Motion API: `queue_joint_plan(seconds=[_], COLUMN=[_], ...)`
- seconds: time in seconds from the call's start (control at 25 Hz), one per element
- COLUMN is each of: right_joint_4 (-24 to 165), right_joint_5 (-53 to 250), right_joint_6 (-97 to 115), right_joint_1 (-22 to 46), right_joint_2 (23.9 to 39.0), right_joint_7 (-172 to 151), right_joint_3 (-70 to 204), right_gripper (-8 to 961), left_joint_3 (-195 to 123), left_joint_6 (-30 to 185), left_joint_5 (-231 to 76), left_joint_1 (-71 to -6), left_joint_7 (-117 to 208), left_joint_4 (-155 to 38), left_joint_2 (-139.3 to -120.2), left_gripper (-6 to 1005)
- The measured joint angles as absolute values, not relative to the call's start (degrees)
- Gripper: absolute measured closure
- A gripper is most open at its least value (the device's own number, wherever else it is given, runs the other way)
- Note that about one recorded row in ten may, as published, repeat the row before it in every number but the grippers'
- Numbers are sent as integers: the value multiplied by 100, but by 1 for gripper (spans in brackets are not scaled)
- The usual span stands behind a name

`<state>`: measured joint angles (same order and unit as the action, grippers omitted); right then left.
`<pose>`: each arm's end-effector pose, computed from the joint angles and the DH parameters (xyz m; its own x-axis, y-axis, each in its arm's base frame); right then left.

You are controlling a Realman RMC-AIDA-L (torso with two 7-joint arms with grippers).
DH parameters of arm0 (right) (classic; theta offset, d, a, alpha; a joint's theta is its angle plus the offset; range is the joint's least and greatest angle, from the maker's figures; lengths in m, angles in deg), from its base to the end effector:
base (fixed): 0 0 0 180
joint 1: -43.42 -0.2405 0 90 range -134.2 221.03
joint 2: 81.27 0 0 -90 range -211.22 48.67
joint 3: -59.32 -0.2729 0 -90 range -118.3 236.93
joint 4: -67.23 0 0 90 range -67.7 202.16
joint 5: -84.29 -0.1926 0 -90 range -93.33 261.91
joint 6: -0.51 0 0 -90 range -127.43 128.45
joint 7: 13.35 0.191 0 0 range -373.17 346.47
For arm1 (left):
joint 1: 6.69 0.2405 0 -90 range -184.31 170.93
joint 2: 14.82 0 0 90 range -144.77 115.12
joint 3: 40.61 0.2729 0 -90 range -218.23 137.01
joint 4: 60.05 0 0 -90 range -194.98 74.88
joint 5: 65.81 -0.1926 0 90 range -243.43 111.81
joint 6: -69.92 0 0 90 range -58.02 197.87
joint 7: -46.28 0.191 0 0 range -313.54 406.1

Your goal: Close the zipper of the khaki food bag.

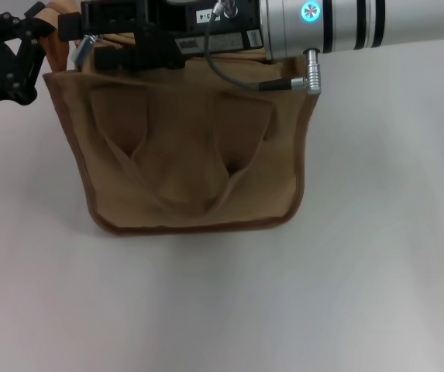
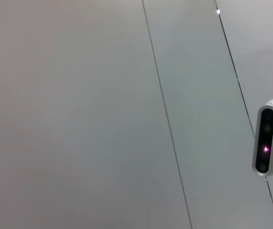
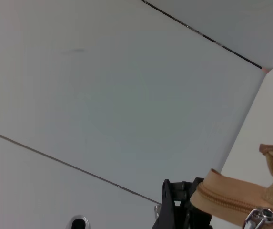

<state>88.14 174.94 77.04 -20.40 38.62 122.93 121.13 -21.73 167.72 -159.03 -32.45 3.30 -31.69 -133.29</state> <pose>0.0179 0.4003 -0.1143 0.3615 -0.8872 -0.2866 -0.7409 -0.4599 0.4894 -0.2508 0.3446 0.0424 0.6606 -0.2894 0.6927 0.3791 -0.6677 -0.6406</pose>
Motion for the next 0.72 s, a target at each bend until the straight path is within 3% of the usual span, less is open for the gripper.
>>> queue_joint_plan(seconds=[0.72], right_joint_4=[8806], right_joint_5=[17497], right_joint_6=[7585], right_joint_1=[-2008], right_joint_2=[3861], right_joint_7=[12247], right_joint_3=[12119], right_gripper=[166], left_joint_3=[-2112], left_joint_6=[16949], left_joint_5=[-15835], left_joint_1=[-3308], left_joint_7=[197], left_joint_4=[-3176], left_joint_2=[-13338], left_gripper=[936])
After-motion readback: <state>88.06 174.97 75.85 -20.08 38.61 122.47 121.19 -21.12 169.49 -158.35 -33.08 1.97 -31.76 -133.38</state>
